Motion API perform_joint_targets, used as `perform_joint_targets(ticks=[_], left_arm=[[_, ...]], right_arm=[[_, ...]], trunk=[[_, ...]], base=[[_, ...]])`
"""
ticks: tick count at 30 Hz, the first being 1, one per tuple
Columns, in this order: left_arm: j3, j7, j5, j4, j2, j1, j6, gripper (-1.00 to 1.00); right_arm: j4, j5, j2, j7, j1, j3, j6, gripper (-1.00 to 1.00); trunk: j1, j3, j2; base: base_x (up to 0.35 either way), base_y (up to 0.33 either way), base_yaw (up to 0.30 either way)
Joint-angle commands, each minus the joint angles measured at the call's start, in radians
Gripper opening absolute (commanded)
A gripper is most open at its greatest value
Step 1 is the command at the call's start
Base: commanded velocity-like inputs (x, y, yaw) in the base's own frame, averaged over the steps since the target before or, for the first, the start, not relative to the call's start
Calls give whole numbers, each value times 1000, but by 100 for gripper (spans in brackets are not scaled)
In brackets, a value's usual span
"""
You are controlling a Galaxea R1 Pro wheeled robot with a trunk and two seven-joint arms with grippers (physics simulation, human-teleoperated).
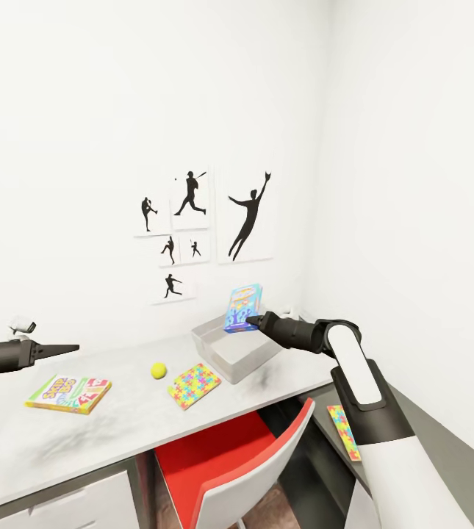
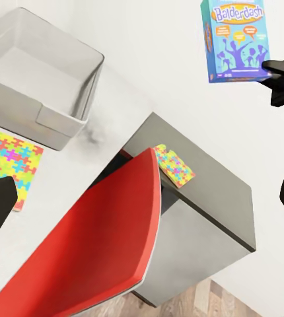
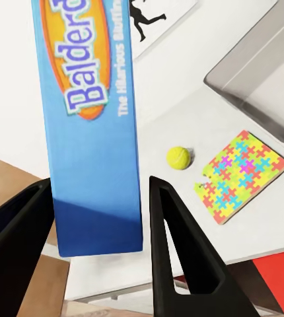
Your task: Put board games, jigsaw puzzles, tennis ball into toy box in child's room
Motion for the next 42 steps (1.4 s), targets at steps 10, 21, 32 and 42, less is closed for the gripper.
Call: perform_joint_targets(ticks=[10, 21, 32, 42], left_arm=[[0, -4, 0, 0, 0, 0, 11, 100], [0, -4, 0, 0, 0, 0, 11, 100], [0, -4, 0, 0, 0, 0, 11, 100], [1, -4, 1, 0, 0, 0, 11, 100]], right_arm=[[0, -10, 0, -10, 0, 0, 0, -100], [0, -10, -2, -10, 0, 0, 0, -100], [0, -10, -2, -10, 1, 0, -1, -100], [-1, -10, -1, -10, -2, 0, -2, -100]], trunk=[[0, 0, -1], [0, 0, -1], [0, 0, -1], [0, 0, -1]], base=[[1, -7, 0], [28, -108, 0], [1, -3, 0], [44, 19, 0]])
